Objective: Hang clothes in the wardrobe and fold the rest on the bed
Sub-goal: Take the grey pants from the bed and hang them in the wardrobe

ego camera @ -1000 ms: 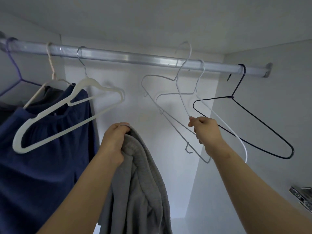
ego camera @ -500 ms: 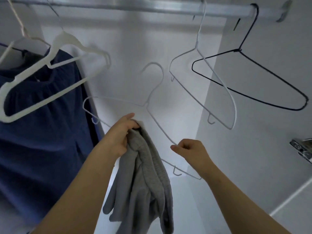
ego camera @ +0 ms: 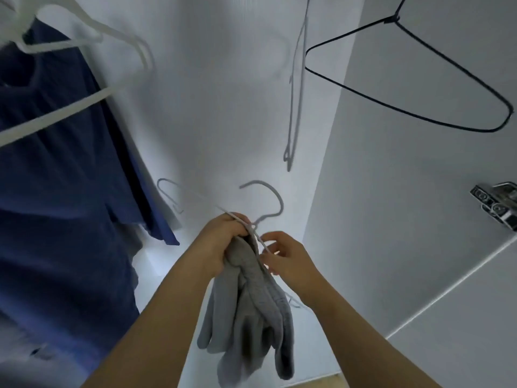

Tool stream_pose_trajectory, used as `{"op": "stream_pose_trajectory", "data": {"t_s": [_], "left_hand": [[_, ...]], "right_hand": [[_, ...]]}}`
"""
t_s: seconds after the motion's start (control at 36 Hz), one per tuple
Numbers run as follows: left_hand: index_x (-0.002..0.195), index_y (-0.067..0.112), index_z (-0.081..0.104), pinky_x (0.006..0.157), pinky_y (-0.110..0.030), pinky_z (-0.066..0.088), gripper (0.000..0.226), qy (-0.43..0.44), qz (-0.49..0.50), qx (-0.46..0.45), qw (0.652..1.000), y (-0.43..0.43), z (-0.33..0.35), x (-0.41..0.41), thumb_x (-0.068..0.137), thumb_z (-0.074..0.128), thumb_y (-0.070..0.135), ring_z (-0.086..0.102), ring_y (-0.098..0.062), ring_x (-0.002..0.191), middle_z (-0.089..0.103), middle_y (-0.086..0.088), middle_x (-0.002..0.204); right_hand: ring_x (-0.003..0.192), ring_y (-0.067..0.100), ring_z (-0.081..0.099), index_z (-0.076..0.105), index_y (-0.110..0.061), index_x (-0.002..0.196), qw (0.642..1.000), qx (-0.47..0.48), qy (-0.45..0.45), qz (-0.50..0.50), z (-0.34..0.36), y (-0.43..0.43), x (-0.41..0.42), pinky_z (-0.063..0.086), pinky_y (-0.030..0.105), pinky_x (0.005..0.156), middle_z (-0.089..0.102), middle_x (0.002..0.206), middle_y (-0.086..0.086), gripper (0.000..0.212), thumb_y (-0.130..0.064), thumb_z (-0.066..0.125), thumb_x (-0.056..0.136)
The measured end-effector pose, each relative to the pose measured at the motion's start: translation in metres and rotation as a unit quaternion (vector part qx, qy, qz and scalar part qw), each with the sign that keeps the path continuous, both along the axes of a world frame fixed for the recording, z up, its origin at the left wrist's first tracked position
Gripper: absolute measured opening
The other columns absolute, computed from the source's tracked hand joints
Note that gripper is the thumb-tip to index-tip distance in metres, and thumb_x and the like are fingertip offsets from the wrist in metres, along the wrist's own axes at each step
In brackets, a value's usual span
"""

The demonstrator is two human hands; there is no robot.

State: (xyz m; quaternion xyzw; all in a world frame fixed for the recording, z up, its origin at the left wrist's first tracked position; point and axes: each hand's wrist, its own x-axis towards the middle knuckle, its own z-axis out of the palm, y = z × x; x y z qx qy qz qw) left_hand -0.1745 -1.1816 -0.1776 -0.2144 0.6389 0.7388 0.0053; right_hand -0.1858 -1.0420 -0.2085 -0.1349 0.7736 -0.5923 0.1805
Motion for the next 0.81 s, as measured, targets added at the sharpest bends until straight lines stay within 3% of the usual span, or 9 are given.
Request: {"op": "stream_pose_trajectory", "data": {"t_s": [0.06,0.17,0.28,0.36,0.56,0.67,0.81], "left_hand": [[0.064,0.011,0.059,0.069,-0.03,0.046,0.026,-0.005,-0.025,-0.035,0.999,0.005,-0.003,0.002,0.083,0.054,-0.006,0.054,-0.019,0.069,0.06,-0.005,0.062],[0.076,0.019,0.063,0.076,-0.027,0.047,0.022,-0.013,-0.029,-0.123,0.992,0.0,-0.01,0.003,0.086,0.055,0.001,0.055,-0.017,0.083,0.061,-0.004,0.086],[0.083,0.028,0.059,0.08,-0.028,0.046,0.017,-0.019,-0.004,-0.163,0.986,-0.013,-0.012,0.003,0.091,0.056,0.013,0.05,-0.011,0.084,0.055,0.003,0.094],[0.089,0.025,0.058,0.08,-0.027,0.041,0.004,-0.016,0.008,-0.207,0.978,-0.026,-0.014,0.004,0.09,0.06,0.022,0.05,-0.016,0.092,0.054,0.003,0.1],[0.095,0.011,0.058,0.077,-0.032,0.042,0.019,-0.019,0.097,-0.273,0.957,-0.062,-0.013,0.002,0.093,0.055,0.03,0.052,-0.024,0.09,0.055,-0.003,0.087],[0.095,0.013,0.054,0.075,-0.032,0.04,0.023,-0.025,0.135,-0.292,0.947,-0.075,-0.015,-0.001,0.094,0.051,0.035,0.05,-0.022,0.085,0.052,0.0,0.082],[0.1,0.013,0.046,0.07,-0.031,0.036,0.021,-0.023,0.196,-0.311,0.93,-0.084,-0.013,0.001,0.095,0.049,0.034,0.046,-0.018,0.075,0.047,0.002,0.078]], "right_hand": [[0.064,0.007,0.055,0.058,-0.03,0.092,0.999,-0.053,-0.006,-0.007,0.004,-0.006,0.002,0.044,0.018,0.063,0.058,0.074,-0.007,0.014,-0.018,0.062,0.087],[0.071,0.011,0.052,0.058,-0.023,0.085,0.996,-0.068,-0.002,-0.063,0.004,-0.008,0.002,0.043,0.019,0.065,0.055,0.074,-0.001,0.006,-0.026,0.062,0.088],[0.058,0.008,0.044,0.056,-0.016,0.071,0.99,-0.031,-0.002,-0.134,0.0,0.002,-0.003,0.037,0.015,0.058,0.049,0.059,-0.007,0.029,-0.034,0.053,0.093],[0.055,0.01,0.041,0.053,-0.012,0.062,0.986,-0.013,-0.005,-0.168,-0.003,0.01,-0.005,0.038,0.018,0.059,0.044,0.054,-0.002,0.039,-0.034,0.05,0.095],[0.054,0.014,0.03,0.043,-0.007,0.057,0.975,-0.035,-0.016,-0.221,-0.009,0.024,-0.012,0.03,0.023,0.054,0.032,0.053,0.004,0.042,-0.024,0.052,0.094],[0.041,0.006,0.023,0.035,-0.009,0.058,0.969,-0.04,0.006,-0.242,-0.008,0.028,-0.013,0.023,0.016,0.045,0.026,0.044,-0.005,0.042,-0.023,0.055,0.093],[0.048,0.013,0.018,0.029,-0.014,0.058,0.967,-0.063,-0.025,-0.246,-0.004,0.031,-0.015,0.02,0.025,0.05,0.023,0.053,0.003,0.042,-0.015,0.056,0.091]]}}
